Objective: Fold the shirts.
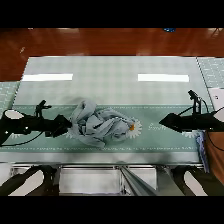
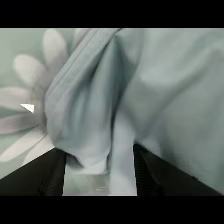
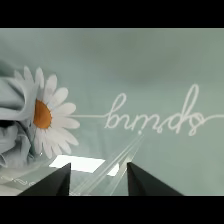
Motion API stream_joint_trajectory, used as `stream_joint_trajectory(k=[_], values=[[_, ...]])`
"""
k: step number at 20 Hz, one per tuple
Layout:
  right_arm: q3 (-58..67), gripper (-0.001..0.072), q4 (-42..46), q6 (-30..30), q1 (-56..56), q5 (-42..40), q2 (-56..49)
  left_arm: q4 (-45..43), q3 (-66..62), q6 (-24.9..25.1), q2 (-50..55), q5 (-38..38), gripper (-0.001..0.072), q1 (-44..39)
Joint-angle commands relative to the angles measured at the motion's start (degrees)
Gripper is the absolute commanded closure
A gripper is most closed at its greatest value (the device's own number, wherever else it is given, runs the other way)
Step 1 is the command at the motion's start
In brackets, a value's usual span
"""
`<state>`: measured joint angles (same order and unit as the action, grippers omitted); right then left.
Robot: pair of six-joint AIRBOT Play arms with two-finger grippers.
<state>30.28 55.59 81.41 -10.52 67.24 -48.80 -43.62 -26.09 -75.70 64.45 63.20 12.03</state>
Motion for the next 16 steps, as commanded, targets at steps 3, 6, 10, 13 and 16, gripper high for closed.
stream_joint_trajectory(k=[3,6,10,13,16], values=[[-1.79,0.0305,-1.25,-0.72,-0.31,1.77,0.68,3.76,-0.02,2.10,5.22,-3.06,0.0622,-2.29],[-2.43,0.0305,-2.29,-0.74,-0.31,3.30,0.68,3.54,-0.02,3.52,5.16,-2.56,0.0690,-2.29],[-5.18,0.0306,-4.98,-1.18,-0.28,2.56,0.13,3.34,-0.02,4.70,5.16,-2.43,0.0690,-2.29],[-5.25,0.0306,-8.83,-0.85,7.45,-0.66,-3.78,3.34,-0.02,4.74,5.16,-2.32,0.0690,-2.29],[-4.68,0.0305,-18.21,-2.08,19.45,-10.34,-10.82,3.34,-0.02,4.74,5.16,-1.75,0.0690,-2.29]])
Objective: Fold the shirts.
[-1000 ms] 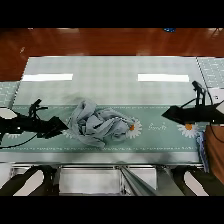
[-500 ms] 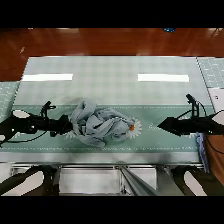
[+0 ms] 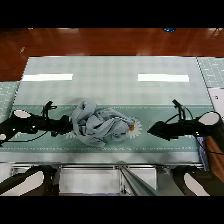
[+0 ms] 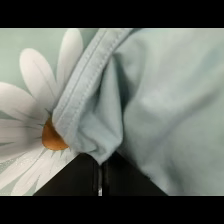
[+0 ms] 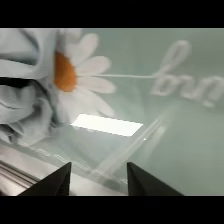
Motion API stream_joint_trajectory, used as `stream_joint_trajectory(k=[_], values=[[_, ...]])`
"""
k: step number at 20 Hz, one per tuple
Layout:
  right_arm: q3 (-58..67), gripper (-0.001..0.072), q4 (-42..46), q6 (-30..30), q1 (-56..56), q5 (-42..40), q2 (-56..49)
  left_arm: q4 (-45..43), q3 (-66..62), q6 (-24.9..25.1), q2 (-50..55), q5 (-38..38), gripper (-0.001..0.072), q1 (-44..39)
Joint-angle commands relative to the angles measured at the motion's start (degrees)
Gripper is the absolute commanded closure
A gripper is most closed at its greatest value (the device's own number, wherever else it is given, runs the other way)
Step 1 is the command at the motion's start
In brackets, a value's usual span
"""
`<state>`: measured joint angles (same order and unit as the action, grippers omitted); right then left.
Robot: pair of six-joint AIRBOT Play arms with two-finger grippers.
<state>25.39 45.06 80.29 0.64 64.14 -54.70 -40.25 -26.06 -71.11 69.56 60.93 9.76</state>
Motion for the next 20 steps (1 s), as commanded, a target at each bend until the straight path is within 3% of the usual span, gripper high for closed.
stream_joint_trajectory(k=[1,7,17,18,20], values=[[1.22,0.0305,-10.29,-2.21,10.78,-8.96,-7.58,-0.02,-0.04,0.15,0.04,0.72,0.0690,-0.02],[9.31,0.0306,-13.09,-4.15,17.29,-9.18,-20.26,-0.02,-0.04,0.17,0.04,1.20,0.0690,-0.04],[19.74,0.0306,-14.43,-1.53,26.01,-17.53,-28.76,0.00,-0.04,0.17,0.04,1.18,0.0690,-0.04],[20.20,0.0332,-15.23,-1.53,26.01,-17.90,-29.14,0.00,-0.04,0.17,0.04,1.18,0.0690,-0.04],[21.70,0.0678,-13.97,-4.07,25.38,-15.15,-28.98,0.00,-0.98,1.07,-0.15,1.79,0.0690,0.00]])
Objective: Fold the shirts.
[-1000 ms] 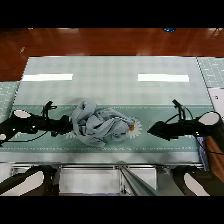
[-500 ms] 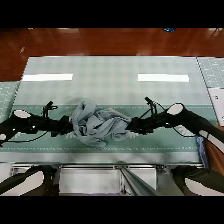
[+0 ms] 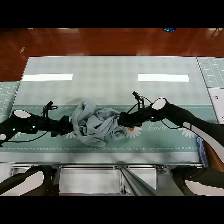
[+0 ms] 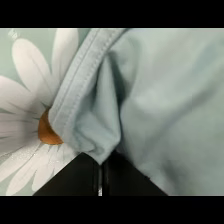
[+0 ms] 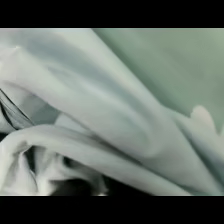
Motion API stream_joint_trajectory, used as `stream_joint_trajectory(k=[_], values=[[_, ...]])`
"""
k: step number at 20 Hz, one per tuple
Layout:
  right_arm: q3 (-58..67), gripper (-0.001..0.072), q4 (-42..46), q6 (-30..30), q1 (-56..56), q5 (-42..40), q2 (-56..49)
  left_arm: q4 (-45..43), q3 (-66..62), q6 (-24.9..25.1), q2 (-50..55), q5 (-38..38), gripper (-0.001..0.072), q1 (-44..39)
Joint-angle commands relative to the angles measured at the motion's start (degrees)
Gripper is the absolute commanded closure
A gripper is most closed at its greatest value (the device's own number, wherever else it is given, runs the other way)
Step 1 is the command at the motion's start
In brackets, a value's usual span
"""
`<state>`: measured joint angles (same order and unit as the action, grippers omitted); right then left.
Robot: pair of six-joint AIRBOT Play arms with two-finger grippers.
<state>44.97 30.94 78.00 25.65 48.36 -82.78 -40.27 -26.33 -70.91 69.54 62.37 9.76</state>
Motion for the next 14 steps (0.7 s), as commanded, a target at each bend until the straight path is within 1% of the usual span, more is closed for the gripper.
stream_joint_trajectory(k=[1,3,5,6,8,10,12,14], values=[[3.67,0.0680,1.42,-3.67,-0.79,5.01,-0.44,0.02,-2.29,1.49,-0.35,1.70,0.0690,0.17],[7.37,0.0680,5.55,-3.65,-4.74,10.62,3.39,0.52,-7.43,1.49,-1.70,5.42,0.0690,1.64],[13.60,0.0681,11.47,-0.98,-10.51,13.35,9.55,2.84,-15.08,1.49,-5.51,8.00,0.0690,3.82],[17.92,0.0681,13.90,0.22,-13.70,14.69,12.66,4.94,-18.82,1.49,-7.96,7.87,0.0690,4.63],[27.50,0.0681,16.83,1.62,-19.06,16.85,17.46,9.94,-27.41,1.46,-13.07,5.64,0.0690,5.55],[38.25,0.0681,18.21,2.10,-22.86,19.54,20.52,12.52,-37.11,1.44,-17.49,1.40,0.0691,5.62],[49.24,0.0681,20.28,2.23,-24.70,23.47,22.36,12.87,-47.32,1.42,-20.92,-2.69,0.0691,5.64],[59.43,0.0681,24.13,2.36,-24.94,29.20,23.74,12.79,-56.85,1.46,-23.54,-5.49,0.0690,5.66]])
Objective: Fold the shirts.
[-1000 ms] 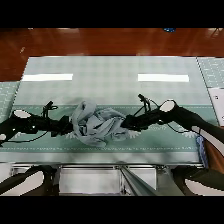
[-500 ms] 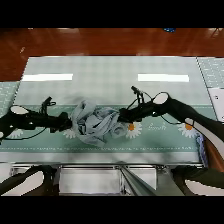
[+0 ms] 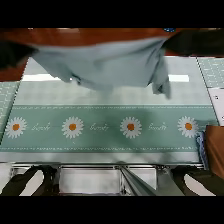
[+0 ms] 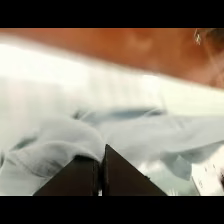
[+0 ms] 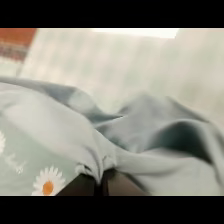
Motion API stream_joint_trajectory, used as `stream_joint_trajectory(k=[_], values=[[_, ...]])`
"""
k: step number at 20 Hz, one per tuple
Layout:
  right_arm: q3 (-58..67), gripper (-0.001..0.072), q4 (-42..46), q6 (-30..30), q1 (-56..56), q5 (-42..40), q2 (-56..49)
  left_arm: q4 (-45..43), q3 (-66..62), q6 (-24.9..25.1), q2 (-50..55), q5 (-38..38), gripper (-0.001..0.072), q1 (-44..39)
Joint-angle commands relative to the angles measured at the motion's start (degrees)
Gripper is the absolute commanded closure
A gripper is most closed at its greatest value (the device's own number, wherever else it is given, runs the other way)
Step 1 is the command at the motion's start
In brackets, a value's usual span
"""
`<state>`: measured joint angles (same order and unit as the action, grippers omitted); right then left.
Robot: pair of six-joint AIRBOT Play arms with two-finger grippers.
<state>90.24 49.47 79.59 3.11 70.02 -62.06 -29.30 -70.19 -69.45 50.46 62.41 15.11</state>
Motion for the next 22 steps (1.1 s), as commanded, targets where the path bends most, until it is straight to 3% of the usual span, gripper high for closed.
stream_joint_trajectory(k=[1,7,12,17,22], values=[[18.08,0.0681,6.78,0.74,-2.40,10.40,3.82,1.36,-17.14,-0.02,-5.53,-6.40,0.0691,0.35],[22.36,0.0681,12.44,2.05,-2.40,14.60,16.70,-4.31,-25.70,-0.24,-15.17,-5.95,0.0690,0.33],[22.36,0.0681,12.44,3.37,-2.40,17.81,22.60,-7.41,-25.68,-3.43,-23.74,1.40,0.0691,0.33],[21.90,0.0681,11.52,4.79,-2.40,17.86,22.27,-7.39,-24.46,-6.95,-24.50,7.89,0.0690,0.33],[8.68,0.0681,1.57,1.79,-2.29,15.93,17.42,-7.37,-8.94,-6.88,-23.91,9.42,0.0690,0.33]])
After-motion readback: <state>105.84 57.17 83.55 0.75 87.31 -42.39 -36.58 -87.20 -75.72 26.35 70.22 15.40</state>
